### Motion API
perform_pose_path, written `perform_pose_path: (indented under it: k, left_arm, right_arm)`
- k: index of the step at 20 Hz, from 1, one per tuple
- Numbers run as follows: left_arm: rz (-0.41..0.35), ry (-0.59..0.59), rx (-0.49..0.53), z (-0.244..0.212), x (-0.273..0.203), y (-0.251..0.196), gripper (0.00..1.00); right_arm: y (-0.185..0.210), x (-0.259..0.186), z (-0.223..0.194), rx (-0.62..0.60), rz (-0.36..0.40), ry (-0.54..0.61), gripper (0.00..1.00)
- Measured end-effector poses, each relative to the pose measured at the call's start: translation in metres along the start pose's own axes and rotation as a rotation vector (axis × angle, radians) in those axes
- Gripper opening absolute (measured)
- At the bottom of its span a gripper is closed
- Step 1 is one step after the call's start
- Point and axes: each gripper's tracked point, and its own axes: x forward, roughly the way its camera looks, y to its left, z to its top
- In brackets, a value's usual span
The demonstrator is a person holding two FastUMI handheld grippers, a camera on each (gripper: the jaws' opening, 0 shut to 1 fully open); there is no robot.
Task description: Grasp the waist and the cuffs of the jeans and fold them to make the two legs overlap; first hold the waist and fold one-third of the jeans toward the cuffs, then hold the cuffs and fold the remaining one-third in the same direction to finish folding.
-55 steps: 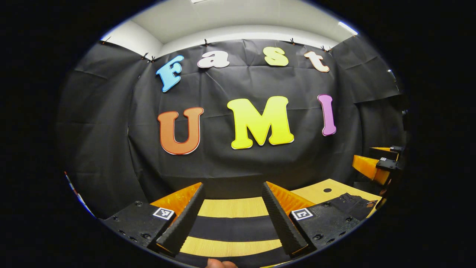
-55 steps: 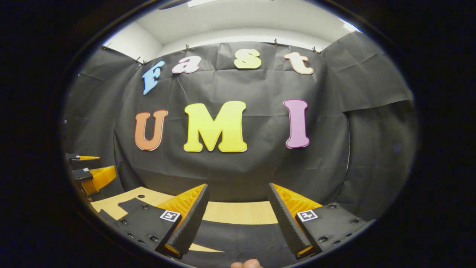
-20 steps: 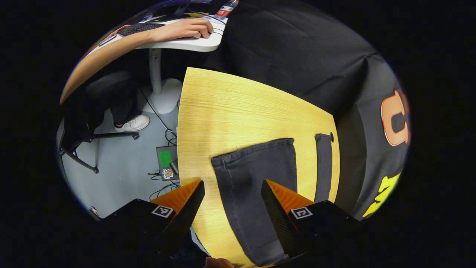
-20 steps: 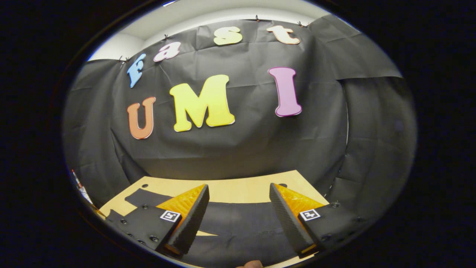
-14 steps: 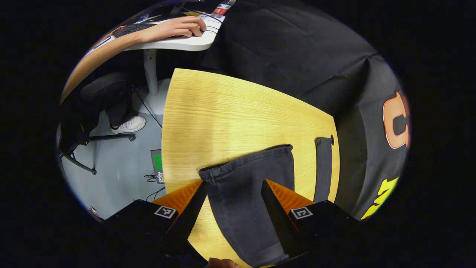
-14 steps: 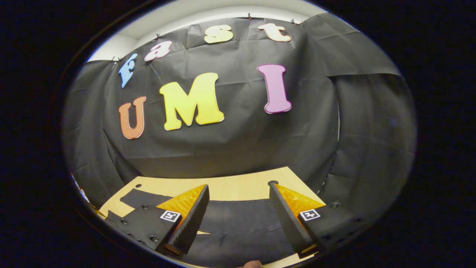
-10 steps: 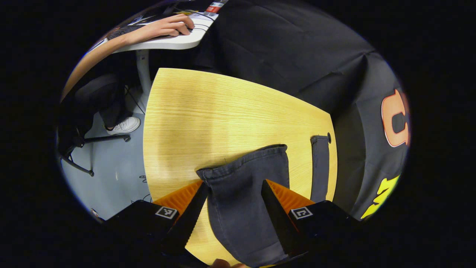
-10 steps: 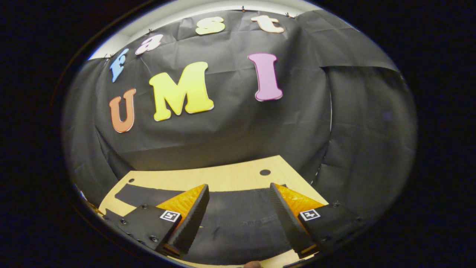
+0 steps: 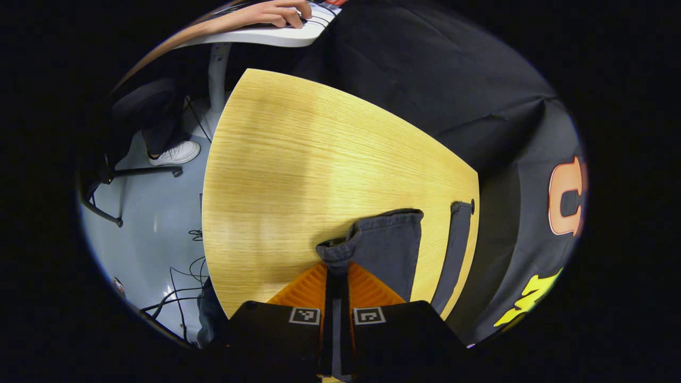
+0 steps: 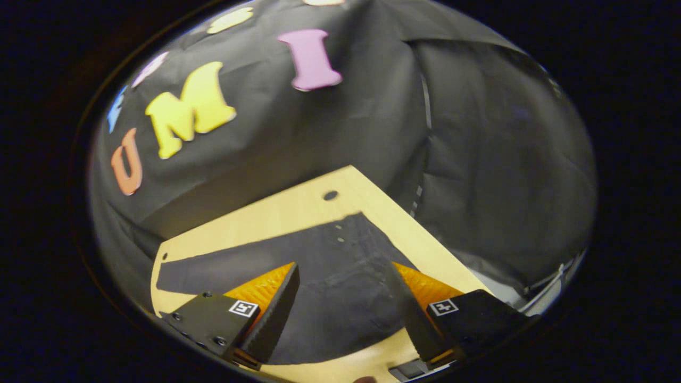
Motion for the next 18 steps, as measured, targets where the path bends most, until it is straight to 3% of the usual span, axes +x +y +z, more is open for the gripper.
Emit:
perform_pose_path:
  k: [1,2,4,6,7,8,9,12,14,16,18]
  left_arm:
    - [0.0,0.0,0.009,0.0,0.0,0.0,0.08]
    - [-0.001,0.0,0.009,0.0,0.001,0.0,0.08]
    - [-0.013,0.004,-0.006,0.0,0.001,0.0,0.08]
    - [-0.025,0.008,-0.023,0.0,0.0,-0.001,0.08]
    - [-0.03,0.01,-0.027,0.0,0.0,-0.001,0.08]
    - [-0.033,0.012,-0.033,0.0,0.001,-0.001,0.08]
    - [-0.036,0.013,-0.039,0.0,0.001,-0.001,0.08]
    - [-0.047,0.016,-0.06,0.001,0.001,-0.001,0.08]
    - [-0.051,0.019,-0.088,0.0,0.002,-0.002,0.08]
    - [-0.048,0.024,-0.105,0.0,0.001,-0.002,0.08]
    - [-0.036,0.027,-0.094,0.001,0.002,-0.003,0.08]
  right_arm:
    - [-0.026,0.011,-0.006,0.068,-0.051,0.057,1.0]
    - [-0.048,0.021,-0.014,0.126,-0.097,0.11,0.96]
    - [-0.08,0.034,-0.031,0.225,-0.163,0.205,0.97]
    - [-0.089,0.043,-0.051,0.292,-0.177,0.295,0.97]
    - [-0.09,0.046,-0.063,0.316,-0.173,0.339,0.89]
    - [-0.09,0.05,-0.075,0.336,-0.177,0.381,0.9]
    - [-0.088,0.055,-0.083,0.367,-0.17,0.411,0.97]
    - [-0.08,0.061,-0.089,0.394,-0.158,0.428,0.93]
    - [-0.078,0.071,-0.094,0.393,-0.145,0.465,0.73]
    - [-0.089,0.072,-0.097,0.379,-0.189,0.473,0.45]
    - [-0.088,0.073,-0.097,0.41,-0.177,0.471,0.17]
